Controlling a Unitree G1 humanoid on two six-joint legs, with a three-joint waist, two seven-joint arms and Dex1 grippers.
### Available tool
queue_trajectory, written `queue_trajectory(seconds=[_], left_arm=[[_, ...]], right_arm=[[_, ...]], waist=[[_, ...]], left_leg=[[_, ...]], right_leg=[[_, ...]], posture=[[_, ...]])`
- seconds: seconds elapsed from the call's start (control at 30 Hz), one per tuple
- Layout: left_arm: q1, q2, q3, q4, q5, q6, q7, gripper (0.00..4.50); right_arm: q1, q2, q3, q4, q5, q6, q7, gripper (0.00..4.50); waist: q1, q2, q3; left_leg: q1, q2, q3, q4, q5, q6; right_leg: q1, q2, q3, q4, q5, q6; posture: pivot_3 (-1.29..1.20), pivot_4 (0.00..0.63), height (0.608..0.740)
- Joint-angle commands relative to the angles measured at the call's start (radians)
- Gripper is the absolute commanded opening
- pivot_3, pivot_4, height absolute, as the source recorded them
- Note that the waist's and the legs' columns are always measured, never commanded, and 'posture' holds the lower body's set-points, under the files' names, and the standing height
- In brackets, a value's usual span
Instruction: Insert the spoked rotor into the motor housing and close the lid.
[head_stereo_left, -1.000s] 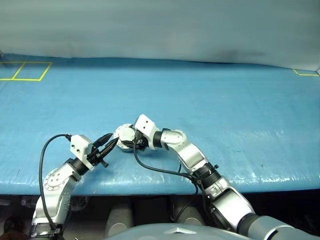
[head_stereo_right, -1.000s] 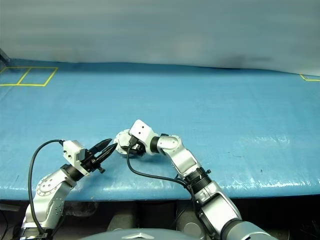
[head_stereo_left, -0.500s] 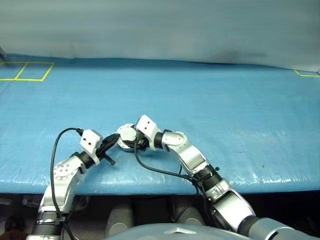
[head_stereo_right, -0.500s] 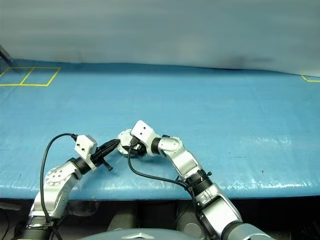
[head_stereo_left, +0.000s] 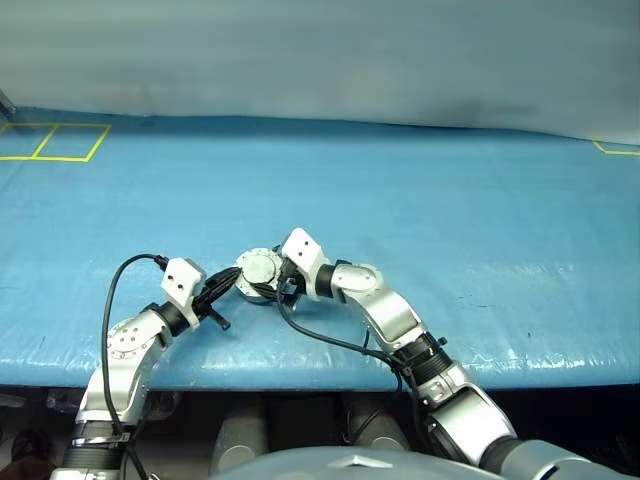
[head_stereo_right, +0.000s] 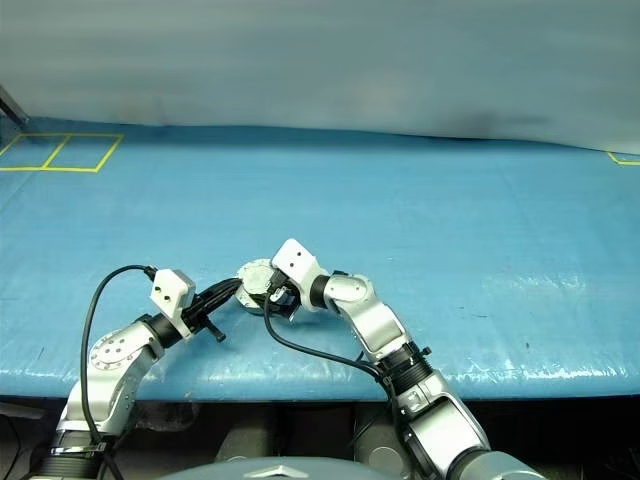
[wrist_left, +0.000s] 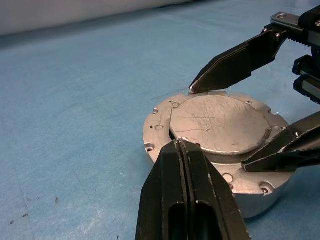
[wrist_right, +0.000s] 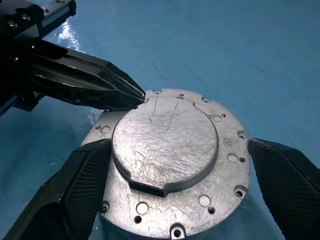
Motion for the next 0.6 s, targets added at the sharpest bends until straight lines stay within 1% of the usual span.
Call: queue_trajectory(seconds=[0.03,0.1,0.13,0.23,0.4,0.5,0.6], left_arm=[[0.02,-0.007,-0.006,-0.002,0.001,0.014,0.001,0.0],[0.025,-0.008,-0.005,-0.005,0.001,0.012,0.003,0.0],[0.03,-0.01,-0.004,-0.006,0.002,0.009,0.004,0.0],[0.039,-0.015,-0.002,-0.007,0.004,0.001,0.005,0.0],[0.04,-0.02,-0.002,-0.002,0.008,-0.01,0.006,0.0],[0.036,-0.02,-0.002,0.0,0.01,-0.014,0.007,0.0],[0.033,-0.02,-0.003,0.0,0.012,-0.015,0.008,0.0]], right_arm=[[0.043,-0.016,-0.058,-0.122,0.063,0.077,0.004,4.49],[0.072,-0.006,-0.118,-0.207,0.138,0.146,-0.004,4.49],[0.091,0.009,-0.173,-0.244,0.197,0.211,-0.018,4.49],[0.121,0.037,-0.286,-0.287,0.321,0.36,-0.05,4.49],[0.148,0.072,-0.416,-0.22,0.439,0.577,-0.125,4.49],[0.138,0.113,-0.451,-0.191,0.503,0.652,-0.142,4.49],[0.119,0.144,-0.472,-0.144,0.524,0.671,-0.166,4.49]], waist=[[0.001,0.0,0.0],[0.004,0.0,0.001],[0.004,0.0,0.001],[0.005,0.0,0.001],[0.005,0.0,0.001],[0.004,0.001,0.002],[-0.001,0.001,0.002]], left_leg=[[-0.001,0.0,0.0,0.0,0.0,0.0],[-0.004,0.0,0.0,0.0,0.0,0.0],[-0.004,0.0,0.0,0.0,0.0,0.0],[-0.004,0.0,0.0,-0.001,0.0,0.0],[-0.004,0.0,0.0,-0.002,0.0,0.0],[-0.005,-0.001,0.001,-0.003,0.0,0.0],[-0.004,0.0,0.0,-0.004,0.0,0.0]], right_leg=[[0.0,0.0,0.0,0.0,0.0,0.0],[0.0,0.0,0.0,0.0,0.0,0.0],[0.0,0.0,0.0,0.0,0.0,0.0],[-0.001,0.0,0.0,0.0,0.0,0.0],[-0.001,0.0,0.0,-0.002,0.0,0.0],[-0.002,-0.001,0.0,-0.002,0.0,0.0],[-0.001,0.001,0.0,-0.002,0.0,0.0]], posture=[[0.0,0.15,0.74],[0.0,0.15,0.74],[0.0,0.15,0.74],[0.0,0.15,0.74],[0.0,0.15,0.74],[0.0,0.15,0.74],[0.0,0.15,0.74]])
